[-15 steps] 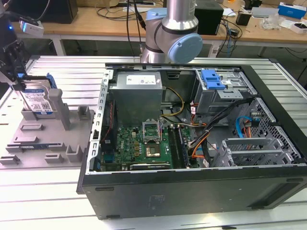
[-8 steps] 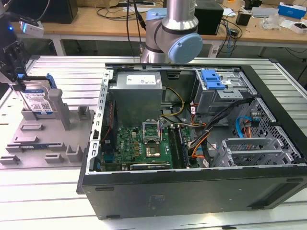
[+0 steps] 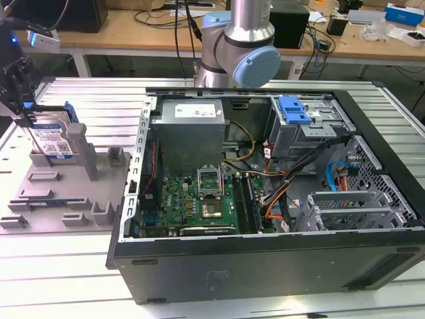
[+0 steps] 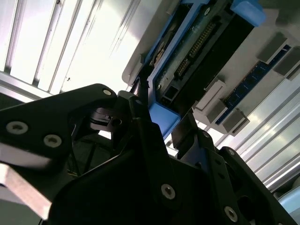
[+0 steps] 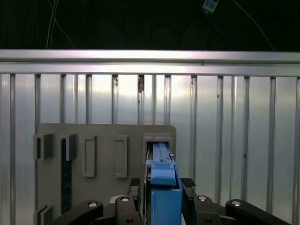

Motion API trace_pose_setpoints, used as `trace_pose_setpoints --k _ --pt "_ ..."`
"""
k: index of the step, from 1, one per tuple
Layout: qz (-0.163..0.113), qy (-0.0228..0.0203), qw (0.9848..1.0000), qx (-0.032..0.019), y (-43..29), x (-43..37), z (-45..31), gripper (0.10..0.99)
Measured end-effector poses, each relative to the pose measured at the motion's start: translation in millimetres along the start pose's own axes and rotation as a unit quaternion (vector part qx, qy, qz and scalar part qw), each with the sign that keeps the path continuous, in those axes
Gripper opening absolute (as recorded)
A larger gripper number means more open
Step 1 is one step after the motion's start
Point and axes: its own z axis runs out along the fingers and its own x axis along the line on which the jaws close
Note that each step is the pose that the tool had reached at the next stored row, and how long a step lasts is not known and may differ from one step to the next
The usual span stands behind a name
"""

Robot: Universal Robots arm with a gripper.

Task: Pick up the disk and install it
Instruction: 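Pick up the disk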

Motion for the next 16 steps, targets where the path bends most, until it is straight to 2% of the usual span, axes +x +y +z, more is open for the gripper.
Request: trace_pose_setpoints --k 8,10,11,16 --pt "0.000 0.0000 1.0000 0.0000 0.0 0.0 0.1 0.455" --pt "0.000 0.0000 1.0000 0.0000 0.0 0.0 0.2 0.439" --pt "0.000 0.0000 1.0000 0.0000 0.0 0.0 0.2 0.365" --pt "0.000 0.0000 1.0000 0.0000 0.0 0.0 0.4 0.365"
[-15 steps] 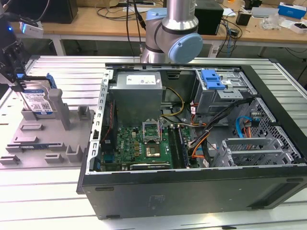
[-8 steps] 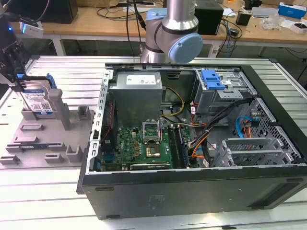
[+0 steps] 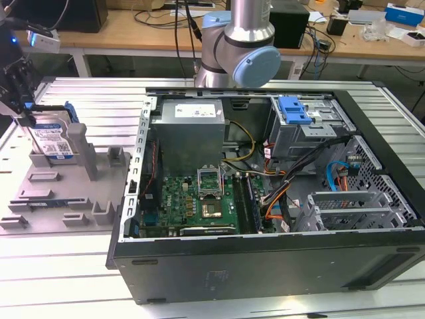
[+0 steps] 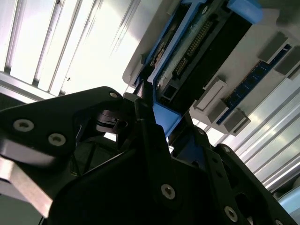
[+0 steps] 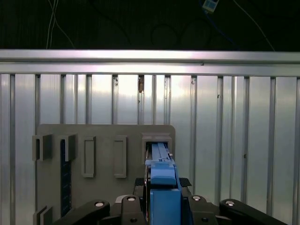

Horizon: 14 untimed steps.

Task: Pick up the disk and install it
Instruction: 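Pick up the disk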

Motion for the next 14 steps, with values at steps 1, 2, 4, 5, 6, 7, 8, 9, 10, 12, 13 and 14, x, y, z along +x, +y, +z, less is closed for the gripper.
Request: trace_pose_setpoints --k 1,2,4,5,6,7,8,9,10,12,13,14 --pt "0.000 0.0000 1.0000 0.0000 0.0 0.0 0.0 0.365" --pt "0.000 0.0000 1.0000 0.0000 0.0 0.0 0.0 0.365" --pt "0.000 -0.0001 1.0000 0.0001 0.0 0.3 0.1 0.365" --pt "0.000 -0.0001 1.0000 0.0001 0.0 0.5 0.1 0.365" --pt "0.000 0.0000 1.0000 0.0000 0.0 0.7 0.1 0.365" --pt "0.000 -0.0001 1.0000 0.0001 0.0 0.9 0.1 0.365" --pt "0.000 0.0000 1.0000 0.0000 0.0 1.3 0.1 0.365" --pt "0.000 -0.0002 1.0000 0.0000 0.0 1.9 0.1 0.365" --pt "0.000 -0.0004 1.0000 0.0000 0.0 2.2 0.1 0.365" --pt "0.000 -0.0013 1.0000 0.0000 0.0 2.8 0.1 0.365" --pt "0.000 -0.0019 1.0000 0.0000 0.0 2.9 0.1 0.365" --pt "0.000 -0.0027 1.0000 0.0000 0.1 2.8 0.2 0.365"
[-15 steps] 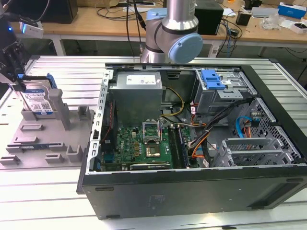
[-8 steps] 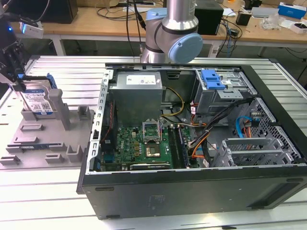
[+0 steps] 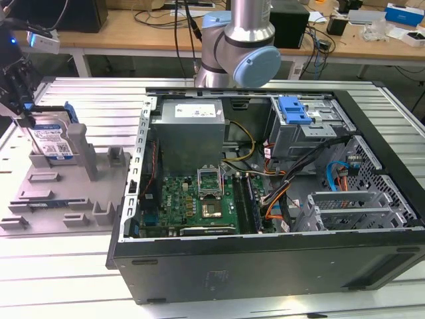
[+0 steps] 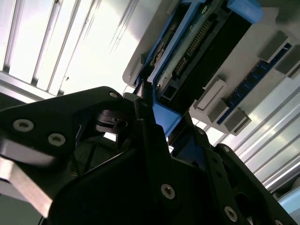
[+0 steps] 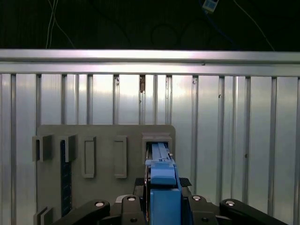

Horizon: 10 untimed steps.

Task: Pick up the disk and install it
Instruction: 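Pick up the disk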

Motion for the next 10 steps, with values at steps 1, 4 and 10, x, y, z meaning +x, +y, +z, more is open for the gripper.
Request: trace_pose_setpoints --k 1,4,10 --pt "0.000 -0.0003 1.0000 0.0001 0.0 0.0 0.0 0.365" --pt "0.000 -0.0011 1.0000 0.0001 0.0 0.1 0.0 0.365" --pt "0.000 -0.0030 1.0000 0.0001 0.0 0.1 -0.1 0.365"
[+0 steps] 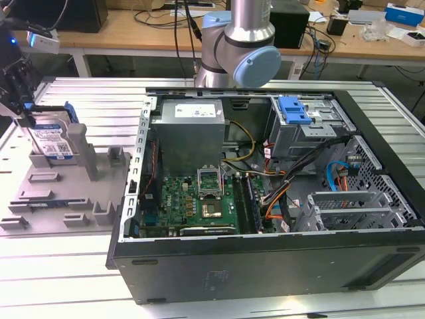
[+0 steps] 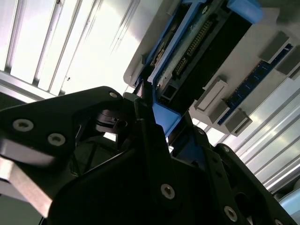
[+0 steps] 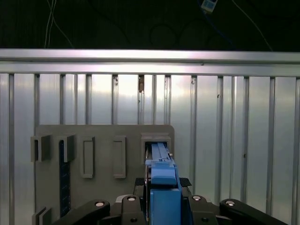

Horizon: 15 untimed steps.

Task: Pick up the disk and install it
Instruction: 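Pick up the disk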

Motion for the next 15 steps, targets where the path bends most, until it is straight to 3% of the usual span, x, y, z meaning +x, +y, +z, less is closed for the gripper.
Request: trace_pose_setpoints --k 4,11,15 --pt "0.000 -0.0024 1.0000 0.0001 0.1 0.0 -1.1 0.365" --pt "0.000 -0.0030 1.0000 0.0000 0.1 0.3 -3.7 0.365" --pt "0.000 -0.0039 1.0000 0.0000 0.1 0.5 -9.8 0.365"
